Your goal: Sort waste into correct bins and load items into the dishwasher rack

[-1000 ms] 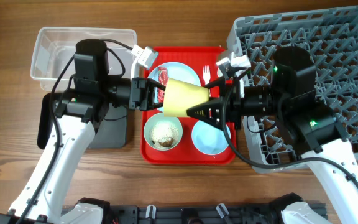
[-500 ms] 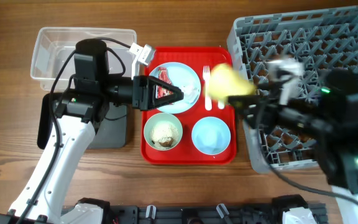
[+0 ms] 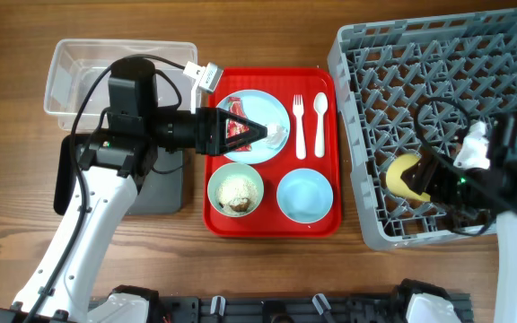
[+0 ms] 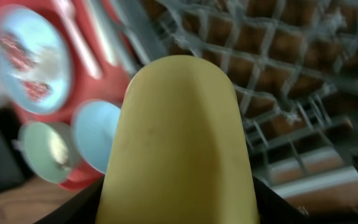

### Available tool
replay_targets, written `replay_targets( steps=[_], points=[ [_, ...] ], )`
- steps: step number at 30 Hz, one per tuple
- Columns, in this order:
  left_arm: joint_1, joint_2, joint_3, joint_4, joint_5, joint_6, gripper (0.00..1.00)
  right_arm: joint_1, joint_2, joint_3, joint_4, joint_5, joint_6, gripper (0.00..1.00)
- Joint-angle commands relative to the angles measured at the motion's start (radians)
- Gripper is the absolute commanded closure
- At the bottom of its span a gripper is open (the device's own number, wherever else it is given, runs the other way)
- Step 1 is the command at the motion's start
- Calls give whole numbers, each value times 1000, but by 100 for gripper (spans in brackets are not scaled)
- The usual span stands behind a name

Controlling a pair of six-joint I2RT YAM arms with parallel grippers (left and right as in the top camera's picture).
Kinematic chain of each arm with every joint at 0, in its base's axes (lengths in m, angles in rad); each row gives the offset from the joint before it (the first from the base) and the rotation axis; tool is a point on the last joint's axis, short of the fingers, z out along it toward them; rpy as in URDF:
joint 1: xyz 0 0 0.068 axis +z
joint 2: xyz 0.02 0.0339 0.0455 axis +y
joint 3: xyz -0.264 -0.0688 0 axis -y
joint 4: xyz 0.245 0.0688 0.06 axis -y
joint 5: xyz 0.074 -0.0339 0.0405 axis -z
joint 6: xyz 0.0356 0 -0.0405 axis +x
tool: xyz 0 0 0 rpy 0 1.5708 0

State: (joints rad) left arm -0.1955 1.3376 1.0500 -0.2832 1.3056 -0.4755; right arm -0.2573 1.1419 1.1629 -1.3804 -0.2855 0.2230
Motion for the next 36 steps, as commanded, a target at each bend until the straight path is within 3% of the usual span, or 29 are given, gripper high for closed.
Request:
replay_targets(
  steps=[1,6,10,13,17,19,21,25,26,27,30,31,34,36],
  points=[
    [-2,-12,11,2,-14,23,0,-3,102,7,-8,79,-45,55],
    [-2,-12,11,-11,-29,23,0,35,198,7,36,82,-37,37],
    [-2,-12,11,-23,-29,23,0,83,203,7,76,83,-37,31],
    [-2,-12,11,-31,-28,23,0,126,200,8,146,145,50,21],
    [-2,-12,11,-89,-28,24,0,129,193,21,152,66,37,18],
    [-11,-12,11,-89,-29,52,0,129,150,42,184,-26,-46,18],
    [-46,-12,11,-105,-93,69,0,129,75,66,216,-92,-64,18],
    [-141,-12,11,-253,-402,144,2,129,-25,69,246,-120,-66,23],
    [-177,-12,11,-308,-535,159,3,129,-46,69,264,-125,-66,23],
    [-243,-11,11,-391,-779,159,4,129,-77,69,298,-147,-61,23],
    [-418,15,10,-503,-1241,158,27,129,-121,69,370,-168,19,19],
    [-483,42,10,-512,-1315,156,36,129,-129,69,390,-168,44,18],
    [-603,134,9,-502,-1347,142,43,129,-127,69,403,-168,69,17],
    [-631,195,9,-509,-1416,19,53,129,-119,68,391,-169,69,17]
  ],
)
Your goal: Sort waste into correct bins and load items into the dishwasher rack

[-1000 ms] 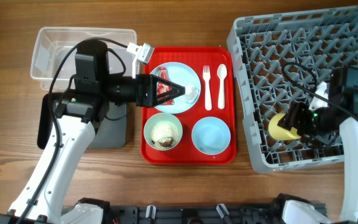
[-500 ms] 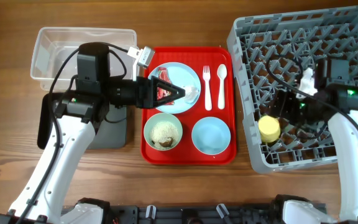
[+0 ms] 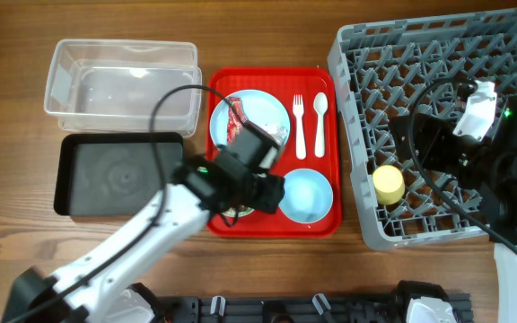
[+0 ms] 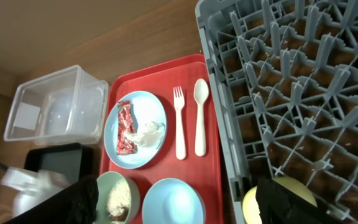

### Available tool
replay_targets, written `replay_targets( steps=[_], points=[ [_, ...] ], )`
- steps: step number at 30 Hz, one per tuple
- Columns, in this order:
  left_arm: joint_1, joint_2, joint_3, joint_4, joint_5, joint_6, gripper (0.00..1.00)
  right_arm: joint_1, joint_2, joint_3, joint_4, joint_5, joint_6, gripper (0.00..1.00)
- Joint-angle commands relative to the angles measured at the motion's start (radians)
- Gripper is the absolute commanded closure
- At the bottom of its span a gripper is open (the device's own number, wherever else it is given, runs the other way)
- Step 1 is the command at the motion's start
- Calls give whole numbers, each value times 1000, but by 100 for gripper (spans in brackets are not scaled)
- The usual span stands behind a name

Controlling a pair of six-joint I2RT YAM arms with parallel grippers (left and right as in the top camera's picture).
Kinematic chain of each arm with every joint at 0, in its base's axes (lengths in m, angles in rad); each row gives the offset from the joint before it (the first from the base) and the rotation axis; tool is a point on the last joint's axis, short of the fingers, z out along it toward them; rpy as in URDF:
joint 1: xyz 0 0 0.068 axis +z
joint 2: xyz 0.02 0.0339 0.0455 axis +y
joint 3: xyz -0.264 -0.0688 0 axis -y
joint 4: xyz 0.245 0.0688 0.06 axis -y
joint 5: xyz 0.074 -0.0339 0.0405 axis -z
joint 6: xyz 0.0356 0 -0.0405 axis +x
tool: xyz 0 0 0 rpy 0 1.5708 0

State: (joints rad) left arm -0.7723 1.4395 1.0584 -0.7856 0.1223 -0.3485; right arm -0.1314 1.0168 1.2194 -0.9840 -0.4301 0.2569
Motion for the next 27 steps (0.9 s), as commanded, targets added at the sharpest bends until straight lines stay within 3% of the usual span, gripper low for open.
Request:
replay_targets(
  steps=[1,3,7,17,20,22,27],
  points=[
    [-54,127,1,2,-236,-177,67,3,9,12,-15,-29,35,17],
    [-42,145,1,42,-235,-246,77,3,17,12,-39,-28,31,17],
    [-23,123,2,83,-201,-344,67,3,18,12,-45,-28,33,17],
    [34,324,0,155,-192,-393,73,3,18,12,-63,-28,34,17],
    [38,324,0,155,-191,-393,83,3,18,12,-64,-28,35,17],
    [36,324,0,154,-191,-393,96,3,18,12,-64,-28,35,17],
    [37,269,4,133,-156,-393,96,3,18,12,-67,-28,34,17]
  ],
)
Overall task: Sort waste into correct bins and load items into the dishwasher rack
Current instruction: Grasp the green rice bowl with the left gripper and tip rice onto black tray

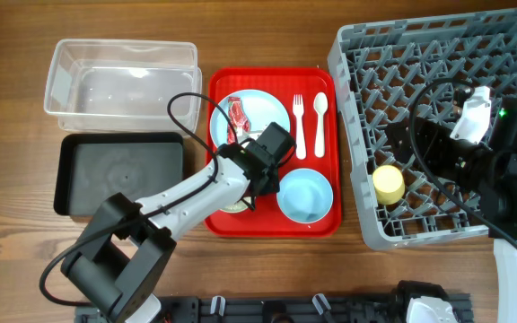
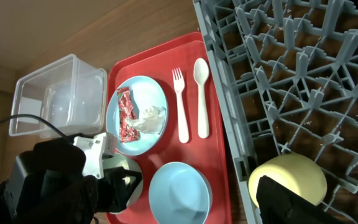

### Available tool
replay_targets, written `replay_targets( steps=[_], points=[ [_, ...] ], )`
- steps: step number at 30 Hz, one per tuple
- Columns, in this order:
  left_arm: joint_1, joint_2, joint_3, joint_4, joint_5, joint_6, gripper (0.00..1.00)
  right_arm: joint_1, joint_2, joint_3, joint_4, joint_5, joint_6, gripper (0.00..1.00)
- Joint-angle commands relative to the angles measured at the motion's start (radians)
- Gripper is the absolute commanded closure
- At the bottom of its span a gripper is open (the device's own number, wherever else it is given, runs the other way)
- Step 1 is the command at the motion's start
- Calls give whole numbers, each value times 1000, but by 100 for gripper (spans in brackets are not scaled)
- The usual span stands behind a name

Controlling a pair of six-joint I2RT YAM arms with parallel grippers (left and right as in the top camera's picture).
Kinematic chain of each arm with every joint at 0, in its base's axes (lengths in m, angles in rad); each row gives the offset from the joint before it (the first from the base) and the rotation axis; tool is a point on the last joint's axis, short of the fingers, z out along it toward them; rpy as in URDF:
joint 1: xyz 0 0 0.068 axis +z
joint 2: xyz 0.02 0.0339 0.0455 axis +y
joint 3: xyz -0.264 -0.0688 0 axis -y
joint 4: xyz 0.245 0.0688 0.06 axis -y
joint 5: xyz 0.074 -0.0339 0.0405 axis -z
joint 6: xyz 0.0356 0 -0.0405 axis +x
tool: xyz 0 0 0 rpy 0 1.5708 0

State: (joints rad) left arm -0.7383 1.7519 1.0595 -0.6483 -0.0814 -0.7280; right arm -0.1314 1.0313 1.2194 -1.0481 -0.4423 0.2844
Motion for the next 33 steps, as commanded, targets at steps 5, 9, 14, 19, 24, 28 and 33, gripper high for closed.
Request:
replay_targets(
  steps=[5,9,14,19,24,28,33],
  points=[
    [60,-269,11,-100,116,18,96,3,4,12,0,-16,7,17],
    [271,-434,11,-163,263,135,96,3,4,12,1,-16,7,16],
    [678,-423,-13,-190,607,365,96,3,4,12,5,-16,8,16],
    [966,-267,-43,-187,1060,632,96,3,4,12,11,-16,18,15],
    [1128,31,-87,-220,1540,906,96,3,4,12,19,-15,33,14],
    [1170,111,-87,-276,1659,961,96,3,4,12,19,-15,33,12],
    [1213,102,-87,-313,1659,960,96,3,4,12,27,-15,33,12]
  ],
)
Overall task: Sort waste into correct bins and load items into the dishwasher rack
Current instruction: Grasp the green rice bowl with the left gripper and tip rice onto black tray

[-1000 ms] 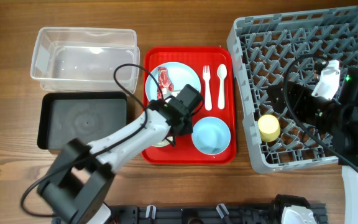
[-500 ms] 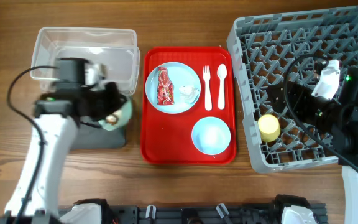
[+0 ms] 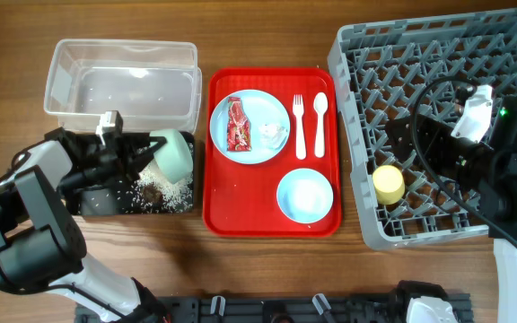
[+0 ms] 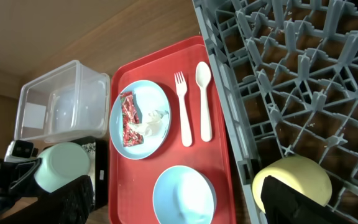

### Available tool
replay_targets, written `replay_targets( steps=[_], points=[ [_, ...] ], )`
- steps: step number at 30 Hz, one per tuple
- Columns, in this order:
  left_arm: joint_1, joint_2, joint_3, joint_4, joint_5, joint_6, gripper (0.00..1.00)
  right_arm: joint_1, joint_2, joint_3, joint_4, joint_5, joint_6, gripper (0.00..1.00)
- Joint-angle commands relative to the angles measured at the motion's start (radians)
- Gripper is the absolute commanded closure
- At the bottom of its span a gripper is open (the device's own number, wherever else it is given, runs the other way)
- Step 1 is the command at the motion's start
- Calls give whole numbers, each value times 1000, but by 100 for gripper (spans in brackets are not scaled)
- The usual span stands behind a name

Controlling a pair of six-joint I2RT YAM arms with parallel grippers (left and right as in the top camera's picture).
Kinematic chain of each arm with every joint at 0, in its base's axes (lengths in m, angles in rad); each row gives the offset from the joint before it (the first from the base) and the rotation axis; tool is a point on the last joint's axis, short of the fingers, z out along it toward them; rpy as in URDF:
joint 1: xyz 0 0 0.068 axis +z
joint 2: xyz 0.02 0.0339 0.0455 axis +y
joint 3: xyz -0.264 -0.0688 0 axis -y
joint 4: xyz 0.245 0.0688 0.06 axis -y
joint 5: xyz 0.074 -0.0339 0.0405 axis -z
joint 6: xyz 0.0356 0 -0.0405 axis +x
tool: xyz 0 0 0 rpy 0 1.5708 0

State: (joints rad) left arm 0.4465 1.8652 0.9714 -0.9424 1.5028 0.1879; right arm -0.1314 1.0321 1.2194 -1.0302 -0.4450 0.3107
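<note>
My left gripper [image 3: 144,154] is shut on the rim of the green bowl [image 3: 174,152], which is tipped on its side over the black tray [image 3: 86,199]. Rice and dark scraps [image 3: 163,189] lie in that tray. On the red tray [image 3: 272,220] a blue plate [image 3: 260,112] holds a red wrapper [image 3: 239,124] and a white tissue [image 3: 272,135]. Beside it are a fork [image 3: 300,126], a spoon [image 3: 320,119] and a blue bowl [image 3: 305,195]. My right gripper [image 4: 179,208] hangs open above the rack's left side, near the yellow cup [image 3: 387,183].
The grey dishwasher rack [image 3: 438,63] fills the right side, with the yellow cup upside down near its front left. A clear plastic bin [image 3: 119,76] stands behind the black tray. Wooden table runs along the front edge.
The green bowl was on the red tray with my left gripper at it. Now it is held tipped over the black tray, and food lies in that tray. The right arm has hardly moved.
First my left gripper was over the blue plate and my right held the yellow cup over the rack. Then the cup stood in the rack with the right gripper open above it, and the left was at the green bowl. Now the bowl's food lies in the black tray.
</note>
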Motion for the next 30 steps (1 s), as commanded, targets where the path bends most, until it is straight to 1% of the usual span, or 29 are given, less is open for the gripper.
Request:
replay_targets(
  steps=[1,3,5,6,7,8,9,10,12,15,18,19,20,21,22,23,25,27,28,30],
  points=[
    [37,-12,1,-31,75,45,96,3,3,12,9,-13,7,12],
    [60,-14,1,-43,75,47,96,3,3,12,9,-13,7,11],
    [85,-16,1,-45,75,77,96,3,3,12,9,-13,7,12],
    [91,-16,1,-92,75,66,96,3,3,12,10,-13,7,11],
    [93,-21,1,-150,75,89,96,3,3,12,10,-13,7,11],
    [93,-25,1,-156,56,176,96,3,3,12,10,-13,7,11],
    [93,-25,1,-128,1,161,96,3,3,12,13,-13,7,11],
    [93,-25,1,-166,-15,118,96,3,3,12,17,-13,7,11],
    [93,-56,1,-286,-14,309,96,3,3,12,18,-13,7,11],
    [94,-108,1,-311,-93,333,96,3,3,12,20,-13,7,11],
    [87,-231,5,-312,-225,326,96,3,3,12,24,-13,7,11],
    [81,-295,11,-288,-285,277,96,3,3,12,25,-13,7,10],
    [74,-348,16,-249,-343,200,96,3,3,12,27,-13,7,11],
    [57,-421,24,-183,-452,77,96,3,3,12,29,-13,7,10],
    [-3,-537,27,-100,-666,-84,96,3,3,12,32,-13,7,10],
    [-68,-606,27,-70,-769,-154,96,3,3,12,32,-13,7,10],
    [-198,-690,27,-35,-875,-251,96,3,3,12,32,-13,7,10],
    [-415,-745,27,10,-1049,-415,96,3,3,12,33,-13,8,10],
    [-526,-745,27,19,-1149,-489,96,3,3,12,33,-13,8,10],
    [-723,-712,23,30,-1331,-586,96,3,3,12,33,-13,8,10]
  ],
)
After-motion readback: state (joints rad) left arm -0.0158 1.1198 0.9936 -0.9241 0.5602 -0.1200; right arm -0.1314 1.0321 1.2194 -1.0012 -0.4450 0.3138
